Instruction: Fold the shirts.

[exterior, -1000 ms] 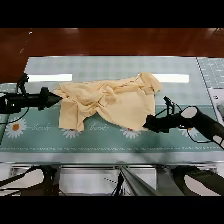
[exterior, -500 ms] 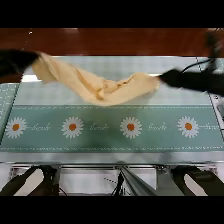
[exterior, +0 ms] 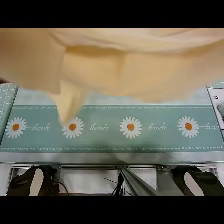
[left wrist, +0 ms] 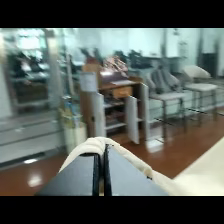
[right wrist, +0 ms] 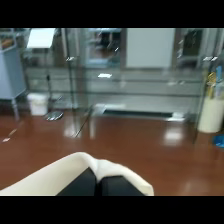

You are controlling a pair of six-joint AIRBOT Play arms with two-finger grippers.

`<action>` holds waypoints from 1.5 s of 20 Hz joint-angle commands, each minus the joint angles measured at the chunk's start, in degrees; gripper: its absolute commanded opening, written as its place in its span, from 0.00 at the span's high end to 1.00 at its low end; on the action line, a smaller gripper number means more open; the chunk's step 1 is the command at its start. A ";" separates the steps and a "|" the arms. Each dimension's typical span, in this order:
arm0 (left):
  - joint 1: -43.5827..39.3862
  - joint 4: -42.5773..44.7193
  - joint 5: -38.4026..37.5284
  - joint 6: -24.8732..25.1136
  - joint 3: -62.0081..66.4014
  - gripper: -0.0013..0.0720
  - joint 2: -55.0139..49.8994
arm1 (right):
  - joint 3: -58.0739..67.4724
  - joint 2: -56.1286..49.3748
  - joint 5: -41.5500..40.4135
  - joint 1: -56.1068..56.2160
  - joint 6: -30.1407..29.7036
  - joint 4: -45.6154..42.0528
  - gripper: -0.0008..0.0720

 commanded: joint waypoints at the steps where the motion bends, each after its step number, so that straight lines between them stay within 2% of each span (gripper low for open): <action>1: 0.07 14.14 -2.62 -11.50 2.34 0.94 6.86 | 7.21 0.35 7.23 -0.48 3.96 -4.92 0.96; 4: 0.07 19.63 -10.54 -17.07 2.75 0.94 9.14 | 9.66 0.35 16.02 -0.48 4.37 -5.64 0.96; 6: 0.07 20.20 -14.38 -21.97 4.48 0.94 9.01 | 10.58 0.35 22.14 -0.48 4.90 -5.70 0.96; 9: 1.20 22.32 -21.49 -22.71 5.99 0.94 7.91 | 10.64 -0.13 31.17 -0.48 4.98 -10.34 0.96; 10: 2.45 24.30 -26.69 -23.87 5.99 0.94 6.62 | 10.64 -0.92 34.80 -0.48 4.96 -12.57 0.96; 12: 5.57 24.63 -38.29 -24.00 5.09 0.94 2.62 | 10.62 -4.66 47.10 -0.48 3.43 -16.22 0.96; 14: 7.02 20.06 -42.21 -24.15 0.66 0.94 -0.92 | 8.02 -7.87 46.82 0.33 3.85 -15.52 0.96; 17: 5.90 20.35 -35.10 -22.12 -10.51 0.94 -4.26 | 0.90 -14.88 45.92 0.37 2.99 -15.65 0.96; 21: 4.02 21.05 -20.37 -15.04 -22.95 0.94 -14.25 | -4.90 -29.38 35.34 0.35 1.33 -15.41 0.96; 23: -0.72 21.05 -16.68 -11.43 -23.69 0.94 -23.34 | -4.90 -36.98 29.29 0.39 1.33 -12.17 0.96; 27: -10.60 21.07 -2.86 -10.14 -22.23 0.94 -40.52 | -4.90 -47.23 14.82 0.39 1.33 -8.90 0.96; 30: -13.60 21.05 9.14 -10.16 -19.65 0.94 -49.35 | -4.90 -51.52 3.04 0.39 1.57 -8.94 0.96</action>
